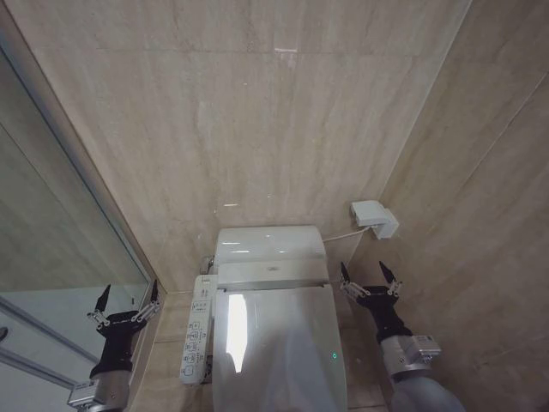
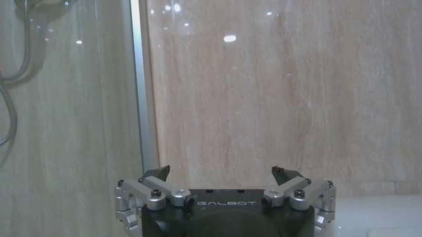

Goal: Open the toilet lid, clean the toilet bowl with a toilet brush, close the toilet lid, and flush.

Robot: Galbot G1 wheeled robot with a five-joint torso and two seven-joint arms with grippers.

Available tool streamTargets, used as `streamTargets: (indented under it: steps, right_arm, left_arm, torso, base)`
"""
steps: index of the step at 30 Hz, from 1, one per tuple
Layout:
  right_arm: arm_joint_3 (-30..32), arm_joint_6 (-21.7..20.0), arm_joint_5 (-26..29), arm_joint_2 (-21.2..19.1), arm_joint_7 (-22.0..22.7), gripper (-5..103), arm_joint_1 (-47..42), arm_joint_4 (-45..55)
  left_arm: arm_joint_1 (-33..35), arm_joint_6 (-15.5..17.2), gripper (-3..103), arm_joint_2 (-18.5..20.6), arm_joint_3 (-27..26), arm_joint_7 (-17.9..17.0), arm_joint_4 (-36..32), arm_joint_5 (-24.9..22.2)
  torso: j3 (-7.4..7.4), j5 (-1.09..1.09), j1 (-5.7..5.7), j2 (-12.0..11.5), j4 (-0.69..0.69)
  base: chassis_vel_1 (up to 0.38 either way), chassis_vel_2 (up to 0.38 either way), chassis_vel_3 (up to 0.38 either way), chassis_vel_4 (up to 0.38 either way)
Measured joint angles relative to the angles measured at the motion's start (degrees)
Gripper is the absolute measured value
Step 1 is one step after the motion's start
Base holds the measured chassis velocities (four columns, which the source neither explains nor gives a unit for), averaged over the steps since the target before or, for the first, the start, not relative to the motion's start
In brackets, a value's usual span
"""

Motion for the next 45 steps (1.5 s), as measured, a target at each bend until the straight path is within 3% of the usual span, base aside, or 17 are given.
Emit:
streamTargets:
  steps: [45]
  right_arm:
    - [0.0,0.0,0.0,0.0,0.0,100,0.0,0.0]
  left_arm:
    - [3.6,2.0,100,0.3,0.4,-0.8,-4.4,1.9]
  torso:
    - [0.00,0.00,0.00,0.0,0.00]
  base:
    - [0.000,0.000,0.000,0.000]
